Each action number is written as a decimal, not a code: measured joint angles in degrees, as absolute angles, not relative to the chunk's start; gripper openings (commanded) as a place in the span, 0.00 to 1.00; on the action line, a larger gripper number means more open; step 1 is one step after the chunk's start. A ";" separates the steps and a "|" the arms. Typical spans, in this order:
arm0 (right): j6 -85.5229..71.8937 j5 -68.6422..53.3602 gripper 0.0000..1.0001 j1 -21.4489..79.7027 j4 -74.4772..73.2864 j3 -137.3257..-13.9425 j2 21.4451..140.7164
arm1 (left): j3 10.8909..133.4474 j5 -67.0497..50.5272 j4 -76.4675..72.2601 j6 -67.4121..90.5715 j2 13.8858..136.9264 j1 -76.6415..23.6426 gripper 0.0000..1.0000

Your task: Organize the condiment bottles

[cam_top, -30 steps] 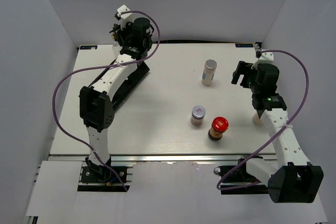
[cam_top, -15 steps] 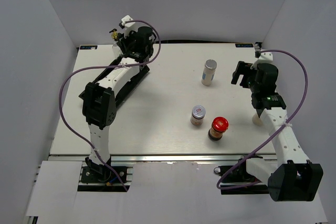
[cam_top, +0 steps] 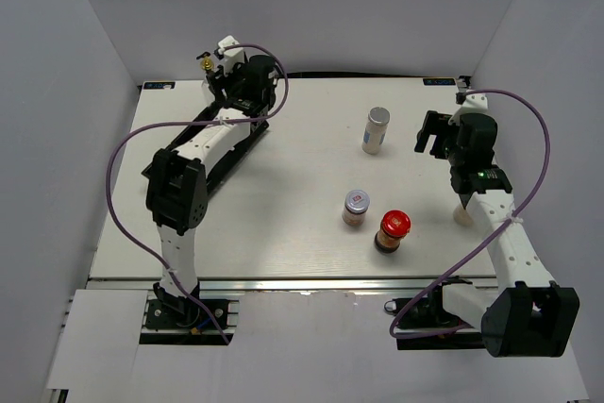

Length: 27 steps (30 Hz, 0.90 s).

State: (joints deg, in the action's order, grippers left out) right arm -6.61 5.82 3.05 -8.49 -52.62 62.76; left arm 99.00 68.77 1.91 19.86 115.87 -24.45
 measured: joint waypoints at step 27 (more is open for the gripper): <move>-1.87 -6.02 0.89 3.07 -12.62 -57.36 71.24 | 96.84 54.61 12.49 24.18 99.88 -24.43 0.98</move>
